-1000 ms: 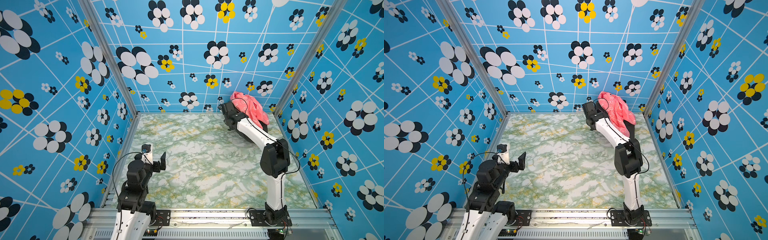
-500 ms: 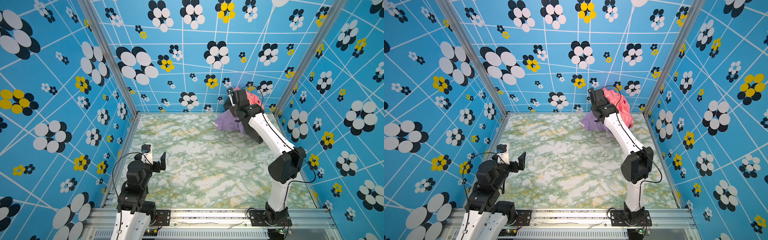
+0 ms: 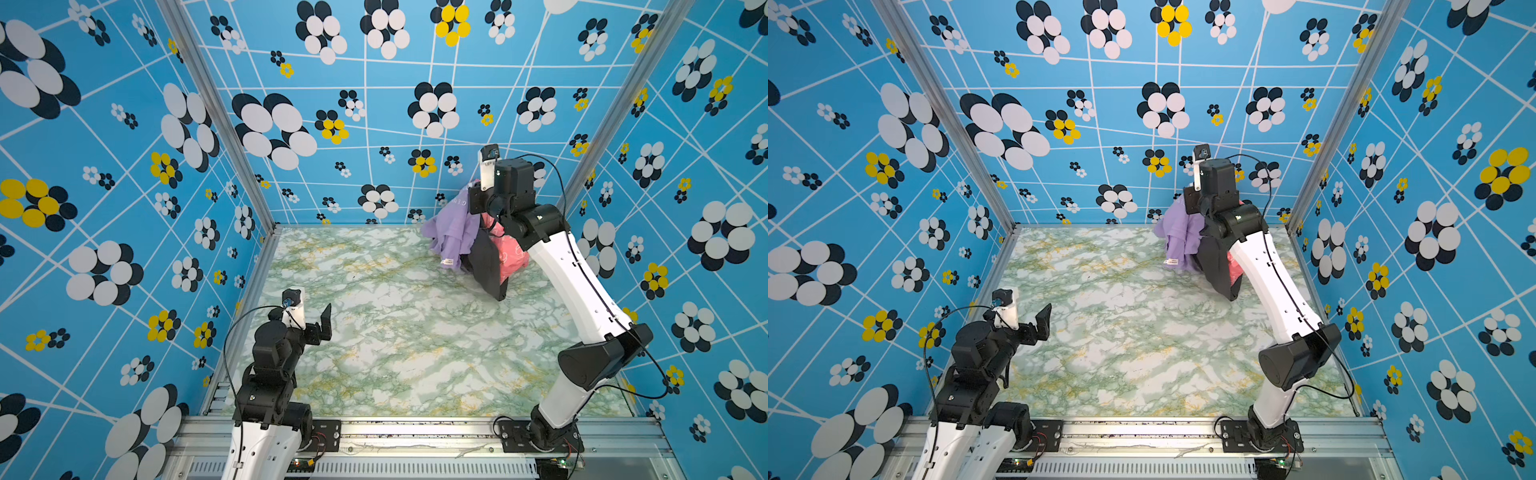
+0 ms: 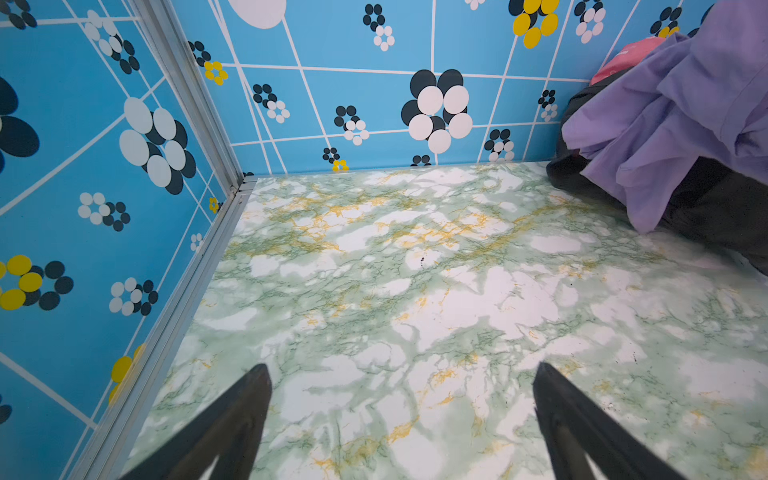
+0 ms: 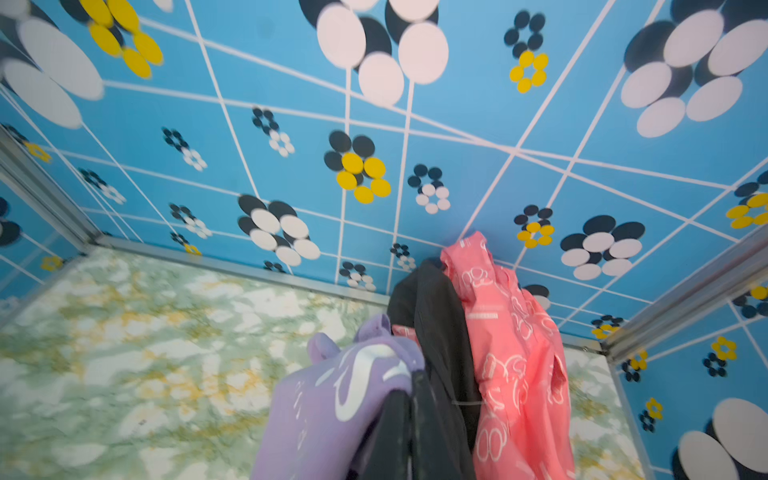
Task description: Pick out a specific cloth from the pile
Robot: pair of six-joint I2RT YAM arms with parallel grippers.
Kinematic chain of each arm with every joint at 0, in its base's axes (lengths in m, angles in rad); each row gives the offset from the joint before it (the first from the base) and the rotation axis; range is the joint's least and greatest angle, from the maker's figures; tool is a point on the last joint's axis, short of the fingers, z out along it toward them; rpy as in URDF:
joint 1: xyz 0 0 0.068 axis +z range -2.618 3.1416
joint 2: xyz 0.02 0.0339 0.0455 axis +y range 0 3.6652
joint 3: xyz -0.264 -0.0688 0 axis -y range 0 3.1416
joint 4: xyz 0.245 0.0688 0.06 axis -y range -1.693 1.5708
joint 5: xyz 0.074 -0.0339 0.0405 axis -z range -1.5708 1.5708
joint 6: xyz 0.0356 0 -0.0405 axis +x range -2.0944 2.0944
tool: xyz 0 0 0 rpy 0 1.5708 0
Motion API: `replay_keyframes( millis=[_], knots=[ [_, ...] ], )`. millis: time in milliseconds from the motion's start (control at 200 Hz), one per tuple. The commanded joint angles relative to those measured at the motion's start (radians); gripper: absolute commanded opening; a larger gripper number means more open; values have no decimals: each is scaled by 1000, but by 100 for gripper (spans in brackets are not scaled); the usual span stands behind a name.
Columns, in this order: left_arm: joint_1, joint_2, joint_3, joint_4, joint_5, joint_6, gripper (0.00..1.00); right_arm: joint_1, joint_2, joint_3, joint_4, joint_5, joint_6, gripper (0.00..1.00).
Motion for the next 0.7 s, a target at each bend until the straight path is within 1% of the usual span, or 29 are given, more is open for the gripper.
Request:
replay_keyframes(
  millis=[0,90,235,435,585,669,694],
  knots=[
    [-4,-10,-13,9,-2,-4,99,21,-41,10,168,-75,100,0],
    [-5,-12,-14,9,-3,-3,99,40,-25,7,194,-103,115,0],
    [-4,-15,-15,10,-3,-3,99,87,40,50,170,-110,125,0],
    [-4,-19,-14,10,-3,-1,99,166,168,135,179,-140,195,0],
    [-3,-24,-15,11,-6,-1,99,237,323,295,160,-184,239,0],
    [-3,-27,-16,10,-8,-1,99,273,435,452,132,-219,255,0],
    [-4,-28,-16,11,-7,-1,99,282,488,508,127,-230,260,0]
  ],
)
